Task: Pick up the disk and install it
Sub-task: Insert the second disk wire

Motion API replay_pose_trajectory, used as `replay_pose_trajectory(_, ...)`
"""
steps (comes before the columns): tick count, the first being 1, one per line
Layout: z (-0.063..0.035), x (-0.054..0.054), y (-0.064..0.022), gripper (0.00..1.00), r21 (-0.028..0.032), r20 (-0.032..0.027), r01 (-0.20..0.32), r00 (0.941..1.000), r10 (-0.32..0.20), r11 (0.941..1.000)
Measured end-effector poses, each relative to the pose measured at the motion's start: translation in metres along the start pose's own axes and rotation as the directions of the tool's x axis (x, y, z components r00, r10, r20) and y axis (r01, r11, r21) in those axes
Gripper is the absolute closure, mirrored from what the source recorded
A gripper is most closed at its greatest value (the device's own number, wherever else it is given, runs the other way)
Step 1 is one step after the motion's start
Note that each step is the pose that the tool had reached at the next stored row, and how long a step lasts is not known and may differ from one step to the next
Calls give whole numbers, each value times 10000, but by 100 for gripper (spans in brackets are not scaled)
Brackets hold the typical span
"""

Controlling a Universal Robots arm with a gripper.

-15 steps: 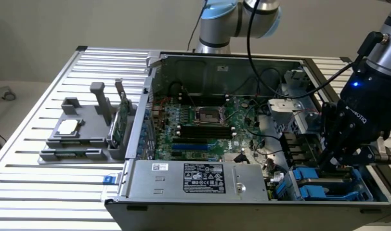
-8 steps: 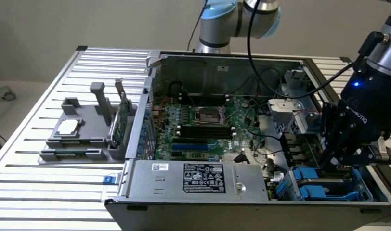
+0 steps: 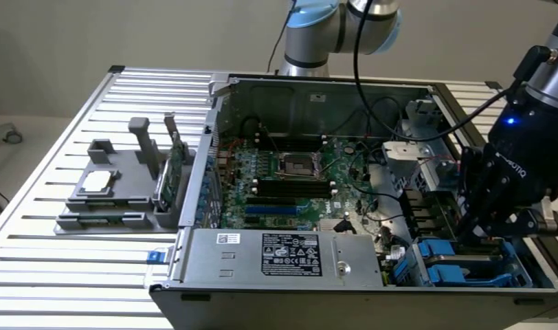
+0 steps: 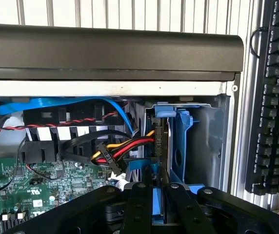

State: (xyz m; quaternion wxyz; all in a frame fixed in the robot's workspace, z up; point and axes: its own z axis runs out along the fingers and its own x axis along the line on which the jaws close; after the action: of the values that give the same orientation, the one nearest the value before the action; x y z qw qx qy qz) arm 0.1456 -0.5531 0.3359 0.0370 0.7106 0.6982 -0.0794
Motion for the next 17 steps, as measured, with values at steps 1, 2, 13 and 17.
replay_pose_trajectory(1,1,-4,1,83,1,0,0,10000,0,10000)
replay_pose_trajectory(2,3,-9,2,83,1,0,0,10000,0,10000)
replay_pose_trajectory(13,32,-43,7,83,3,-4,4,10000,-4,10000)
replay_pose_trajectory(17,32,-43,8,83,3,-5,4,10000,-4,10000)
